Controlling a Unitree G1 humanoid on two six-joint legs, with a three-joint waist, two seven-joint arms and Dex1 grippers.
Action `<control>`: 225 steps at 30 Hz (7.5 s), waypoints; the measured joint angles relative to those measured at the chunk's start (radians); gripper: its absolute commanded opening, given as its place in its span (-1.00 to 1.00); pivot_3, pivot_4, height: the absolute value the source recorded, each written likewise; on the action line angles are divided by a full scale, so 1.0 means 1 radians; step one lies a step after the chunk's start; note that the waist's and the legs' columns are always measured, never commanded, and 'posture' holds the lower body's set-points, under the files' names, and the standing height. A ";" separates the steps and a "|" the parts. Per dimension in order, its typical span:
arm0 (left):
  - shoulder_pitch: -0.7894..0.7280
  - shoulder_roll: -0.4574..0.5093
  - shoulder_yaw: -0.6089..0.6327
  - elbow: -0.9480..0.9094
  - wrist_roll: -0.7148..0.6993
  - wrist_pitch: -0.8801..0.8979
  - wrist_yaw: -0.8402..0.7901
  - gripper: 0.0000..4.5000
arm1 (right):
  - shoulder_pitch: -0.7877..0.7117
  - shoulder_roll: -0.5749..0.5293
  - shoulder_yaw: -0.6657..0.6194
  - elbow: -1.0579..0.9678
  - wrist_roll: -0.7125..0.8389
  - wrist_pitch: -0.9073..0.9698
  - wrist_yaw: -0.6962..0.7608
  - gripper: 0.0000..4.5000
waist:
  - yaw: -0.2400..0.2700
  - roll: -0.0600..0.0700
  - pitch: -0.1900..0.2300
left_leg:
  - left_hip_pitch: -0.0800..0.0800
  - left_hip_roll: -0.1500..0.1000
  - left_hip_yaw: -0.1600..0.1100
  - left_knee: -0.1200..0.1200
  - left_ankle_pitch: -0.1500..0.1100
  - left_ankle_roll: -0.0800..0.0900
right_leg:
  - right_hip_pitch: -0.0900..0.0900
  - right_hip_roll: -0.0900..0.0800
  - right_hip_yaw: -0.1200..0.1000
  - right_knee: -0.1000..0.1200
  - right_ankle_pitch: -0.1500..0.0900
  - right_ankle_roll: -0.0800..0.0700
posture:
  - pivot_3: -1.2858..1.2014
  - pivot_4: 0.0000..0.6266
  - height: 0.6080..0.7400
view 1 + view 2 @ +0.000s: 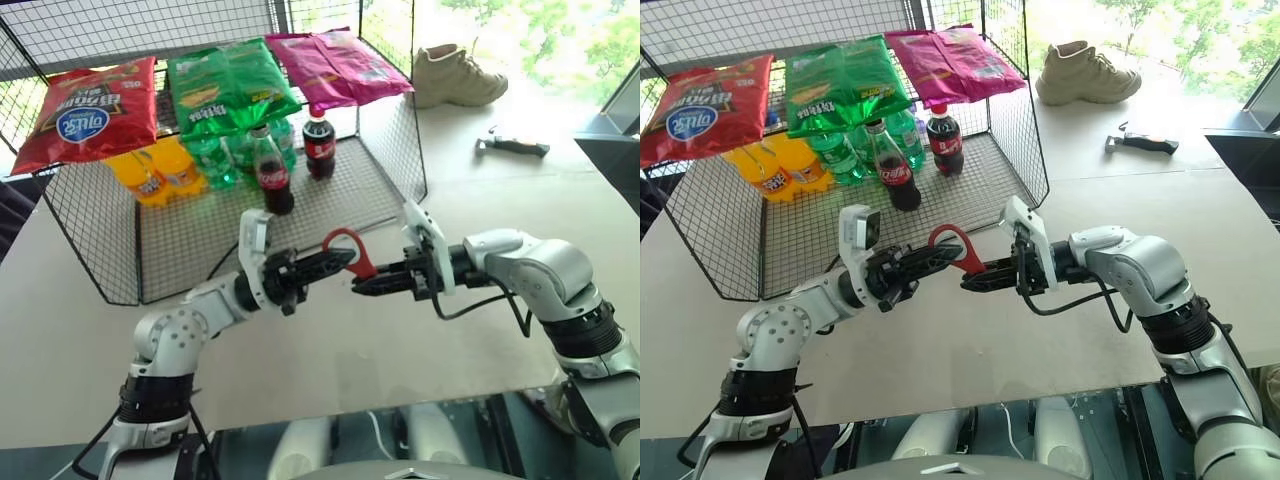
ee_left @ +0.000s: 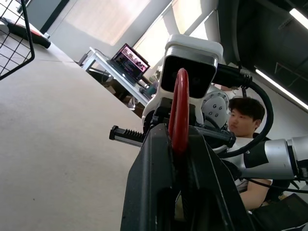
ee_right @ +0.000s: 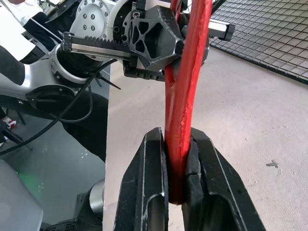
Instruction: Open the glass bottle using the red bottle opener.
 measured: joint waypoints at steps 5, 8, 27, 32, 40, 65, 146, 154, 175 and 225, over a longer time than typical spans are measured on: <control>0.015 -0.006 0.021 0.008 0.024 -0.011 0.054 0.50 | 0.075 -0.001 -0.014 -0.039 0.010 0.018 -0.023 -1.00 | 0.002 0.000 0.000 | -0.002 0.000 -0.001 0.000 0.000 0.000 | -0.002 -0.001 0.000 0.000 0.000 0.000 | 0.03 -0.52 1.00; 0.032 -0.017 0.024 0.001 0.040 -0.024 0.092 0.96 | 0.146 -0.002 -0.055 -0.085 0.027 0.016 -0.061 -1.00 | 0.004 0.000 0.000 | -0.003 0.000 -0.001 0.000 0.000 0.000 | -0.002 -0.001 -0.001 -0.001 0.000 0.000 | 0.03 -0.52 1.00; 0.039 -0.120 0.125 0.040 0.632 -0.668 0.432 0.96 | 0.340 0.070 -0.345 -0.116 -0.042 -0.153 -0.400 -1.00 | 0.026 -0.001 -0.001 | -0.009 -0.001 0.002 0.002 0.000 0.000 | -0.009 0.000 0.000 0.001 0.001 0.000 | 0.03 -0.52 1.00; -0.059 -0.122 0.076 0.231 0.834 -0.836 0.516 0.96 | 0.296 0.088 -0.353 -0.090 -0.103 -0.260 -0.435 -1.00 | 0.026 -0.001 -0.001 | -0.010 -0.001 0.001 0.002 0.000 0.000 | -0.010 0.000 0.000 0.001 0.001 0.000 | 0.03 -0.52 1.00; -0.243 -0.134 0.042 0.551 0.963 -1.034 0.575 0.96 | 0.296 0.109 -0.326 -0.081 -0.169 -0.325 -0.459 -1.00 | 0.024 -0.001 -0.001 | -0.011 -0.001 0.001 0.004 0.000 0.000 | -0.011 0.000 0.000 0.003 0.001 0.000 | 0.03 -0.52 1.00; -0.566 -0.161 0.014 1.160 0.999 -1.295 0.532 0.42 | 0.339 0.143 -0.323 -0.093 -0.211 -0.361 -0.505 -1.00 | 0.022 -0.001 -0.001 | -0.013 -0.004 -0.001 0.012 0.000 0.000 | -0.011 0.000 -0.002 0.007 0.002 0.001 | 0.03 -0.52 1.00; -0.129 -0.199 -0.160 0.222 0.752 -0.809 0.147 0.03 | 0.222 0.153 -0.271 0.011 -0.361 -0.523 -0.519 -1.00 | 0.002 -0.001 -0.001 | -0.012 -0.002 0.001 0.015 0.000 0.000 | -0.010 0.001 0.001 0.010 0.002 0.001 | 0.03 -0.52 1.00; -0.132 -0.201 -0.156 0.229 0.754 -0.810 0.148 0.03 | 0.192 0.146 -0.158 -0.012 -0.511 -0.621 -0.535 -1.00 | 0.001 -0.001 -0.001 | -0.011 -0.002 0.001 0.015 0.000 0.000 | -0.010 0.001 0.001 0.010 0.002 0.001 | 0.03 -0.52 1.00; -0.143 -0.210 -0.154 0.252 0.763 -0.816 0.142 0.03 | 0.069 0.187 0.092 0.293 -1.172 -1.352 -0.838 -1.00 | 0.001 -0.001 -0.002 | -0.009 -0.003 0.000 0.016 0.000 0.000 | -0.007 0.001 0.000 0.011 0.002 0.001 | 0.03 -0.52 1.00; -0.158 -0.235 -0.158 0.287 0.776 -0.833 0.127 0.03 | -0.223 -0.007 0.100 0.604 -1.379 -1.722 -0.881 -1.00 | 0.006 0.001 -0.002 | 0.002 -0.003 -0.001 0.011 0.000 0.000 | 0.006 0.001 0.000 0.004 0.001 0.001 | 0.03 -0.52 1.00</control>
